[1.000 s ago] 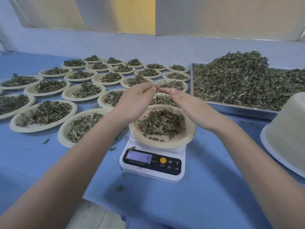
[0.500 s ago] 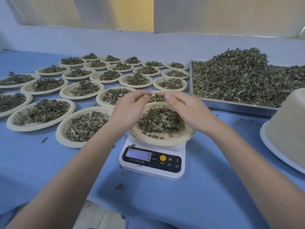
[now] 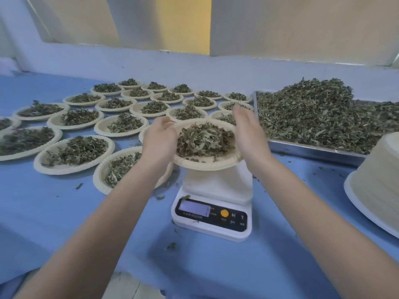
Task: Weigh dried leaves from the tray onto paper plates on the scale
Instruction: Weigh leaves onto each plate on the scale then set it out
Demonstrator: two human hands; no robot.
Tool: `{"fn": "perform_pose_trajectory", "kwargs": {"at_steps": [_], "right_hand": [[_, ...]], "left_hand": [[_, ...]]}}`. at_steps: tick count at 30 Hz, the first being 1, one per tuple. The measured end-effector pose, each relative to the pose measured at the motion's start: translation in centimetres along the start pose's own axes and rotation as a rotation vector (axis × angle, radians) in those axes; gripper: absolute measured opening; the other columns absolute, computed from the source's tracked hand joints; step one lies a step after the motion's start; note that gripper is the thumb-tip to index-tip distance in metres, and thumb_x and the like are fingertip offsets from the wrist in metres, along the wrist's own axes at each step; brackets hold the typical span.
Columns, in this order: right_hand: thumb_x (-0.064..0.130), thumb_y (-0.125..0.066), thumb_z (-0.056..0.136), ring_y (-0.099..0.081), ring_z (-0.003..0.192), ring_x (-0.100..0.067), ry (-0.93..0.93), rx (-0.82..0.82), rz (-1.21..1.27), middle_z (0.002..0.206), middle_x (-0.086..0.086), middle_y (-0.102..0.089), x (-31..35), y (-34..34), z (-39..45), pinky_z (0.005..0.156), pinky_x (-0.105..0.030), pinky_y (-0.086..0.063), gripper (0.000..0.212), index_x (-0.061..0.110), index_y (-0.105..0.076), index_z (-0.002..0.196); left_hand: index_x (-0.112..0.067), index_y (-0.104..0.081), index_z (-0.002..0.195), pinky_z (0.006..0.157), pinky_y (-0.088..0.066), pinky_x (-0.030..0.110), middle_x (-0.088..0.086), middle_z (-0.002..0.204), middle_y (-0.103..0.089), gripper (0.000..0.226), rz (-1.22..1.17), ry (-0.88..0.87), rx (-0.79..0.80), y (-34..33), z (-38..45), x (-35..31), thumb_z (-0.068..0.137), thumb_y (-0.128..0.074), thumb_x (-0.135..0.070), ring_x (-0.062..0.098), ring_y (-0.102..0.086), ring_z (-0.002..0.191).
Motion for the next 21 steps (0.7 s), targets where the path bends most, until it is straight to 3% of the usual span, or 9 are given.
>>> {"fn": "perform_pose_trajectory", "kwargs": {"at_steps": [3,4,5,6,9,11,14,19,21], "right_hand": [[0.036,-0.042,0.098,-0.038,0.083,0.003,0.014,0.030,0.054,0.123,0.009,-0.056,2.7,-3.5,1.2,0.075,-0.023,-0.035,0.044,0.020,-0.043,0.139],[0.032,-0.045,0.097,-0.054,0.085,0.014,-0.002,0.061,0.072,0.110,0.013,-0.058,3.4,-4.8,1.5,0.068,-0.026,-0.045,0.044,0.019,-0.043,0.139],[0.030,-0.047,0.096,-0.038,0.096,0.014,-0.026,0.099,0.072,0.103,0.015,-0.055,3.9,-6.2,1.8,0.069,-0.031,-0.047,0.045,0.017,-0.043,0.139],[0.030,-0.049,0.096,-0.052,0.086,0.010,-0.047,0.141,0.042,0.102,0.010,-0.057,4.3,-7.7,2.0,0.079,-0.028,-0.047,0.046,0.013,-0.045,0.138],[0.032,-0.052,0.094,-0.062,0.084,-0.035,-0.069,0.270,-0.046,0.097,-0.024,-0.063,5.3,-12.1,3.0,0.086,-0.048,-0.050,0.037,-0.001,-0.063,0.106],[0.033,-0.056,0.093,-0.056,0.061,-0.025,-0.105,0.356,-0.009,0.073,-0.016,-0.053,5.7,-14.9,4.0,0.067,-0.038,-0.050,0.028,0.008,-0.059,0.080],[0.023,-0.065,0.088,-0.046,0.043,-0.014,-0.220,0.396,0.147,0.052,-0.004,-0.049,5.7,-19.0,6.6,0.046,-0.024,-0.040,0.017,0.009,-0.062,0.080],[0.006,-0.066,0.086,-0.051,0.056,-0.015,-0.399,0.393,0.385,0.073,-0.011,-0.058,5.3,-26.5,13.5,0.043,-0.020,-0.049,0.009,-0.001,-0.067,0.081],[0.003,-0.063,0.088,-0.050,0.056,-0.016,-0.420,0.348,0.431,0.075,-0.012,-0.055,4.7,-29.5,17.2,0.040,-0.018,-0.047,0.007,-0.004,-0.064,0.087]], "left_hand": [[-0.016,-0.050,0.132,0.056,-0.045,0.028,0.002,0.132,-0.054,0.044,-0.040,0.037,-0.116,4.3,2.3,-0.8,0.094,-0.037,0.003,0.019,-0.056,0.066],[-0.015,-0.051,0.131,0.048,-0.038,0.025,0.004,0.131,-0.055,0.045,-0.050,0.043,-0.149,5.9,3.0,-1.0,0.093,-0.036,0.006,0.016,-0.047,0.055],[-0.015,-0.051,0.131,0.043,-0.034,0.023,0.005,0.130,-0.056,0.046,-0.046,0.042,-0.184,7.5,3.7,-1.1,0.093,-0.036,0.006,0.014,-0.042,0.051],[-0.014,-0.051,0.132,0.041,-0.036,0.022,0.005,0.129,-0.056,0.046,-0.034,0.032,-0.222,9.1,4.4,-1.2,0.093,-0.036,0.006,0.015,-0.045,0.051],[-0.015,-0.051,0.131,0.048,-0.044,0.023,0.003,0.131,-0.054,0.043,-0.040,0.013,-0.319,13.6,6.5,-1.5,0.094,-0.038,0.003,0.018,-0.054,0.062],[-0.014,-0.049,0.132,0.042,-0.035,0.019,0.003,0.127,-0.054,0.040,-0.033,0.002,-0.344,15.7,8.5,-1.3,0.096,-0.038,0.000,0.010,-0.045,0.054],[-0.014,-0.049,0.130,0.041,-0.033,0.018,0.001,0.119,-0.055,0.036,-0.009,0.006,-0.386,18.3,12.3,-0.7,0.097,-0.038,-0.004,0.011,-0.046,0.054],[-0.006,-0.047,0.130,0.070,-0.050,0.036,0.009,0.118,-0.056,0.039,0.018,0.093,-0.385,21.0,21.7,0.4,0.091,-0.041,-0.004,0.029,-0.060,0.090],[0.004,-0.051,0.124,0.074,-0.051,0.039,0.019,0.110,-0.057,0.034,-0.083,0.168,-0.330,21.5,26.6,1.5,0.091,-0.048,-0.003,0.033,-0.060,0.090]]}}
Point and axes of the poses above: each hand's wrist, its own z-axis towards the middle knuckle, its own y-axis out of the back of the hand, x = y × z, the point moved 6 cm from there along z, towards the middle knuckle
